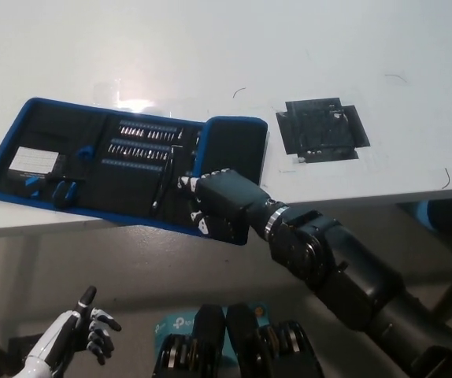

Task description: The robot uses its right hand to lift an edge of the toolkit kept in middle of the desk and make one fold in it

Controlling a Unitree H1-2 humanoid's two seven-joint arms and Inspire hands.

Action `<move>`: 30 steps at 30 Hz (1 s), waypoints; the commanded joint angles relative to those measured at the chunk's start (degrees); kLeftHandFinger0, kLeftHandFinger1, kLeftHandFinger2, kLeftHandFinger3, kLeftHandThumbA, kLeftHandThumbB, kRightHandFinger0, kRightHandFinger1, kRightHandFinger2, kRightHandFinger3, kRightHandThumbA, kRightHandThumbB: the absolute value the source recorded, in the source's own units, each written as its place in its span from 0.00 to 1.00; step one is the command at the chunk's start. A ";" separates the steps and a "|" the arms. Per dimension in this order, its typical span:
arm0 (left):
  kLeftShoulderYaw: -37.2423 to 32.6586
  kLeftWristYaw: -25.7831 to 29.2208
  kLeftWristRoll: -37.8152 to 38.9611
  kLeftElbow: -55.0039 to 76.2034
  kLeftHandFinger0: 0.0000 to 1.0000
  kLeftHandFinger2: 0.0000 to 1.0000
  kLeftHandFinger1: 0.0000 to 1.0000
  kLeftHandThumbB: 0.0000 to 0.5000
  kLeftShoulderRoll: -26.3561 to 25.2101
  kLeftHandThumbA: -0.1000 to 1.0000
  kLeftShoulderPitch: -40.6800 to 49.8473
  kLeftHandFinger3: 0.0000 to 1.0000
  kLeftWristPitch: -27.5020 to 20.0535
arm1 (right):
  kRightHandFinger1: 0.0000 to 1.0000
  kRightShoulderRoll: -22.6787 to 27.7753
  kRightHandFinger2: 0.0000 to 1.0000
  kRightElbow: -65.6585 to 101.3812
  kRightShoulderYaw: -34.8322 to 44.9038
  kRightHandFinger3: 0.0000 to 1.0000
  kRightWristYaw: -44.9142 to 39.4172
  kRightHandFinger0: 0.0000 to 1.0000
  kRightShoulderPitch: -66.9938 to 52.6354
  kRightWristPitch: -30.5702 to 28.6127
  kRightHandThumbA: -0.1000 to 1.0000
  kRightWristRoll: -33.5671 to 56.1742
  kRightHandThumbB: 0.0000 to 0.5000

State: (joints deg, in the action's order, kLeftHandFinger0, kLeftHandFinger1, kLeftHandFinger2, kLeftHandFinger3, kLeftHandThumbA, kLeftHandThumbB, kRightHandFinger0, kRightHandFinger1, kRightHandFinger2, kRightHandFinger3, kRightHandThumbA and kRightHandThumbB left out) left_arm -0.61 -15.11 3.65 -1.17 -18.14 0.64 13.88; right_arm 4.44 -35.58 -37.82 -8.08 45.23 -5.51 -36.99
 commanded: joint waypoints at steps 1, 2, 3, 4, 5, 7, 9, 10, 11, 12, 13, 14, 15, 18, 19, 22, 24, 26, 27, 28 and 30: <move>-0.36 -1.01 -0.52 1.11 0.31 0.27 0.30 1.00 -1.58 1.00 -0.61 0.37 -0.89 | 1.00 0.21 1.00 2.06 -0.87 1.00 -6.15 1.00 -1.36 3.77 0.46 -0.97 0.81; -0.33 -0.96 -0.49 1.24 0.32 0.27 0.31 1.00 -1.53 1.00 -0.59 0.36 -0.69 | 1.00 0.21 1.00 2.48 -0.79 1.00 -6.58 1.00 -1.28 3.88 0.52 -0.82 0.94; -0.23 -0.84 -0.42 1.35 0.32 0.27 0.31 1.00 -1.41 1.00 -0.65 0.36 -0.43 | 1.00 0.15 1.00 2.83 -0.69 1.00 -7.20 1.00 -0.96 3.94 0.54 -0.57 0.98; -0.41 -1.10 -0.54 1.14 0.36 0.28 0.33 1.00 -1.66 1.00 -0.81 0.37 -0.33 | 1.00 0.20 1.00 5.15 -0.74 1.00 -10.37 1.00 -0.23 5.78 0.63 0.01 1.00; -0.40 -1.03 -0.58 1.22 0.35 0.27 0.32 1.00 -1.63 1.00 -0.81 0.37 -0.22 | 1.00 0.15 1.00 6.46 -0.57 1.00 -11.70 1.00 0.03 6.77 0.65 0.43 1.00; -0.18 -1.13 -0.17 1.01 0.35 0.28 0.33 1.00 -1.51 1.00 -0.82 0.37 -0.16 | 1.00 -0.22 1.00 8.12 -0.24 1.00 -12.46 1.00 0.42 7.56 0.64 0.61 1.00; -0.21 -1.06 -0.17 0.73 0.35 0.27 0.33 1.00 -1.27 1.00 -0.81 0.36 -0.81 | 1.00 -0.50 1.00 9.37 0.54 1.00 -13.20 1.00 0.61 8.08 0.65 1.55 1.00; -0.22 -1.04 -0.20 0.90 0.34 0.26 0.32 1.00 -1.25 1.00 -0.78 0.36 -0.65 | 1.00 -0.65 1.00 10.29 0.82 1.00 -13.25 1.00 0.59 8.45 0.66 1.54 1.00; -0.21 -0.98 -0.23 0.86 0.34 0.26 0.32 1.00 -1.20 1.00 -0.74 0.36 -0.63 | 1.00 -0.72 1.00 10.48 0.94 1.00 -13.35 1.00 0.59 8.53 0.66 1.55 1.00; -0.18 -0.66 -0.43 1.03 0.34 0.25 0.32 1.00 -1.03 1.00 -0.60 0.36 -0.42 | 1.00 -0.97 1.00 11.17 1.44 1.00 -13.39 1.00 0.67 8.89 0.67 1.67 1.00; -0.13 -0.78 -0.28 0.77 0.34 0.26 0.33 1.00 -1.06 1.00 -0.65 0.37 -0.43 | 1.00 -1.11 1.00 11.84 1.73 1.00 -13.52 1.00 0.72 9.34 0.67 1.53 1.00; -0.14 -0.78 -0.33 0.80 0.34 0.26 0.33 1.00 -1.09 1.00 -0.58 0.37 -0.60 | 1.00 -1.13 1.00 12.82 2.08 1.00 -14.04 1.00 0.71 9.97 0.67 1.67 1.00; -0.21 -0.82 -0.32 0.45 0.33 0.25 0.32 1.00 -0.98 1.00 -0.18 0.36 -1.19 | 1.00 -1.20 1.00 13.15 2.17 1.00 -13.86 1.00 0.48 9.74 0.66 1.54 1.00; -0.18 -0.77 -0.39 0.25 0.31 0.25 0.31 1.00 -0.98 1.00 0.10 0.36 -1.46 | 1.00 -1.19 1.00 14.95 2.97 1.00 -14.46 1.00 0.31 10.22 0.66 1.63 1.00; -0.12 -0.63 -0.41 0.27 0.29 0.24 0.30 1.00 -0.90 1.00 0.18 0.36 -1.45 | 1.00 -0.82 1.00 16.52 3.31 1.00 -14.88 1.00 0.53 10.83 0.64 1.39 1.00; 0.07 -0.30 -0.43 0.52 0.29 0.24 0.29 1.00 -0.71 1.00 0.60 0.36 -1.07 | 1.00 -0.56 1.00 18.71 4.69 1.00 -15.40 1.00 0.84 11.95 0.59 1.91 1.00; 0.21 -0.13 -0.44 0.93 0.31 0.26 0.31 1.00 -0.71 1.00 1.04 0.37 -0.56 | 1.00 -0.30 1.00 20.58 6.19 1.00 -16.37 1.00 1.24 12.93 0.57 2.95 1.00; 0.16 -0.39 -0.39 0.80 0.32 0.28 0.32 1.00 -0.84 1.00 1.29 0.39 -1.45 | 1.00 0.39 1.00 23.14 7.83 1.00 -17.57 1.00 1.78 14.05 0.58 3.84 1.00; 0.23 -0.36 -0.33 0.85 0.32 0.29 0.32 1.00 -0.80 1.00 1.42 0.40 -1.51 | 1.00 0.66 1.00 24.42 8.73 1.00 -18.18 1.00 1.91 14.70 0.60 4.45 1.00; 0.30 -0.28 -0.30 0.94 0.32 0.29 0.32 1.00 -0.73 1.00 1.52 0.40 -1.49 | 1.00 1.12 1.00 26.19 9.96 1.00 -18.97 1.00 2.07 15.61 0.61 5.37 1.00; 0.40 -0.29 -0.17 0.42 0.31 0.29 0.32 1.00 -0.59 1.00 1.46 0.40 -1.95 | 1.00 1.39 1.00 27.54 11.06 1.00 -19.76 1.00 2.19 16.38 0.62 5.67 1.00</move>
State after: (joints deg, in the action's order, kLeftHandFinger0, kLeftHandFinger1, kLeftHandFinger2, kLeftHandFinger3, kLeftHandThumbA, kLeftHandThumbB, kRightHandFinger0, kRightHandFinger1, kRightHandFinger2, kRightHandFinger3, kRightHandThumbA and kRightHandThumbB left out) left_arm -0.51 -15.20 3.44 -1.45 -18.13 1.97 13.95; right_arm 4.87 -12.06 -29.33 -24.53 44.61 7.68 -34.60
